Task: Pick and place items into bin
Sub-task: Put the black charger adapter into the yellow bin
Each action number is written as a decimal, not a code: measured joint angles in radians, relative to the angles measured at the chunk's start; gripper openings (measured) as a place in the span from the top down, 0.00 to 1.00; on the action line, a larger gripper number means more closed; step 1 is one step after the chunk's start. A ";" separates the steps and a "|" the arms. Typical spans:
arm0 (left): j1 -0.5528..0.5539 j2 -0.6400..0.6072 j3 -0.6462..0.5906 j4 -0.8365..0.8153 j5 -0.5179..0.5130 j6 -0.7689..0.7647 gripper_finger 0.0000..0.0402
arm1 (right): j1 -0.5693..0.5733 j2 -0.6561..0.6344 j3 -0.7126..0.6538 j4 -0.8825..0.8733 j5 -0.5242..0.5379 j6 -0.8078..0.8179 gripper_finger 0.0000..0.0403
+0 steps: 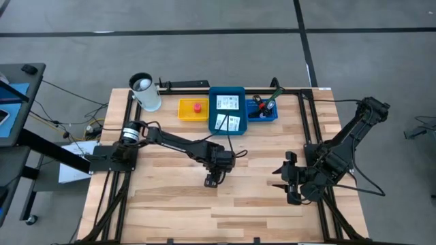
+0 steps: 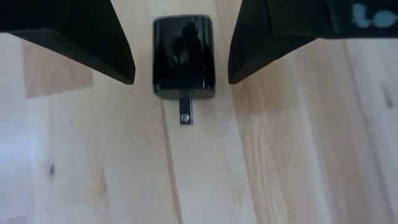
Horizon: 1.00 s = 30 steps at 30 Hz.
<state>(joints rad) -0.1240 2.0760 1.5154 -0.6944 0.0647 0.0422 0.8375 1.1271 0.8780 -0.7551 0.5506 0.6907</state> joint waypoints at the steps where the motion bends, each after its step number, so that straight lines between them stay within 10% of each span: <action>1: -0.001 0.005 -0.001 -0.004 0.000 0.000 0.38 | 0.000 0.000 0.000 0.000 0.000 0.000 0.48; 16: -0.001 0.060 0.014 -0.033 0.012 0.002 0.40 | -0.002 0.000 0.002 0.005 -0.004 0.000 0.48; 30: 0.000 0.061 0.014 -0.047 0.003 -0.004 0.66 | -0.001 0.000 0.002 0.007 -0.004 0.012 0.48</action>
<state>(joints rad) -0.1243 2.1368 1.5299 -0.7414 0.0673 0.0380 0.8364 1.1275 0.8795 -0.7479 0.5468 0.7031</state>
